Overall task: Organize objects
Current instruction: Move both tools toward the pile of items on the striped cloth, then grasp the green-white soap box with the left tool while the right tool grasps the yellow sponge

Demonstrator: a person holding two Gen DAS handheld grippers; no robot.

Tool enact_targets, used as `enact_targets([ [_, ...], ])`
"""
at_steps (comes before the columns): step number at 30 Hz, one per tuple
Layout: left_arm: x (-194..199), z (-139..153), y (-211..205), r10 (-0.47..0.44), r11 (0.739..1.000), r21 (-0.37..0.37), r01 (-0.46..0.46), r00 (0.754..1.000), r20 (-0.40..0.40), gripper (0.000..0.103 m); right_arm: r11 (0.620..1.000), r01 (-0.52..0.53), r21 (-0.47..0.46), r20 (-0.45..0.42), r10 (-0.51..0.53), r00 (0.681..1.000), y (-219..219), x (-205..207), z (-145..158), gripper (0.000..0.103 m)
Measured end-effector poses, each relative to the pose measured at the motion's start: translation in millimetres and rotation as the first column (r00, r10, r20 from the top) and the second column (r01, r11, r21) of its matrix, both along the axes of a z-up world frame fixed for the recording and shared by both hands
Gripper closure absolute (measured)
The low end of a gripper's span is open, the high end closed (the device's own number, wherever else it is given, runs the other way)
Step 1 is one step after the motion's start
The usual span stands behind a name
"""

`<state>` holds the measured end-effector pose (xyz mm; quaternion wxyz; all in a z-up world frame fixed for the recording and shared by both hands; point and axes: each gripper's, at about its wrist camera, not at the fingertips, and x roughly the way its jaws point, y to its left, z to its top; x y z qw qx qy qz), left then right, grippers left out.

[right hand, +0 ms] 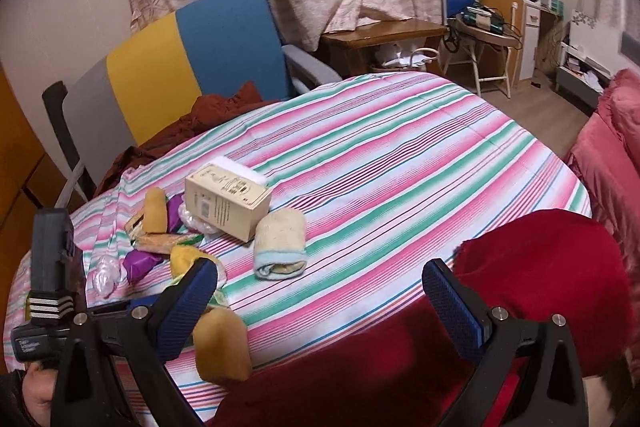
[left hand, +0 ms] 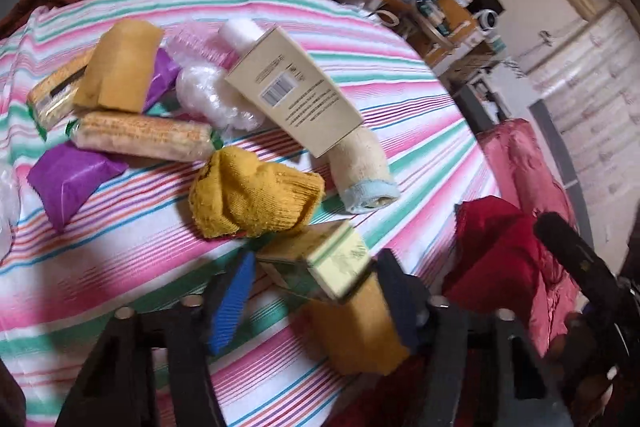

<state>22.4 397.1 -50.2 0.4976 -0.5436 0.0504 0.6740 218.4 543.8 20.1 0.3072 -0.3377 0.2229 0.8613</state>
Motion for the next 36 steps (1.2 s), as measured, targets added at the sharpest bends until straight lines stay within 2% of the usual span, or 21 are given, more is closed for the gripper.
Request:
enact_targets([
  [1,1,2,-2,-0.008,1.0,0.005,0.008,1.0,-0.015,0.056,1.0,-0.012,0.0,0.006,0.012,1.0,-2,-2,0,0.0],
  [2,1,4,-4,-0.017,1.0,0.004,0.017,0.999,-0.037,0.065,1.0,-0.03,-0.001,0.014,0.03,0.999,-5,-5,-1,0.0],
  [4,1,2,-10,-0.033,0.999,-0.001,0.033,0.997,-0.069,0.068,0.997,-0.08,-0.006,0.034,0.08,0.996,-13,-12,-3,0.0],
  [8,-2,-4,-19,-0.028,1.0,0.002,0.029,0.998,-0.059,0.07,0.984,-0.175,-0.043,0.113,0.178,0.977,-27,-33,-13,0.0],
  [14,2,1,-26,-0.034,0.999,0.019,0.037,0.992,-0.12,0.07,0.949,-0.294,-0.112,0.218,0.312,0.925,-50,-61,-32,0.0],
  [19,0,2,-44,-0.003,1.0,0.023,0.006,0.988,-0.152,0.07,0.94,-0.326,-0.097,0.338,0.339,0.878,-63,-79,-46,0.002],
  [21,-3,3,-53,0.016,1.0,0.026,-0.012,0.988,-0.154,0.07,0.941,-0.329,-0.077,0.356,0.334,0.873,-64,-79,-42,0.003],
  [26,-6,7,-76,0.065,0.997,0.041,-0.058,0.981,-0.183,0.07,0.946,-0.321,0.043,0.398,0.278,0.874,-76,-78,-30,0.003],
  [28,-7,10,-84,0.077,0.996,0.048,-0.069,0.978,-0.195,0.07,0.942,-0.33,0.069,0.423,0.272,0.865,-78,-81,-30,0.003],
  [34,-3,26,-100,0.092,0.994,0.077,-0.075,0.962,-0.259,0.07,0.931,-0.36,0.06,0.478,0.29,0.829,-83,-94,-38,0.003],
  [36,-1,31,-104,0.096,0.993,0.091,-0.074,0.959,-0.266,0.07,0.923,-0.383,0.042,0.502,0.312,0.807,-85,-100,-42,0.003],
])
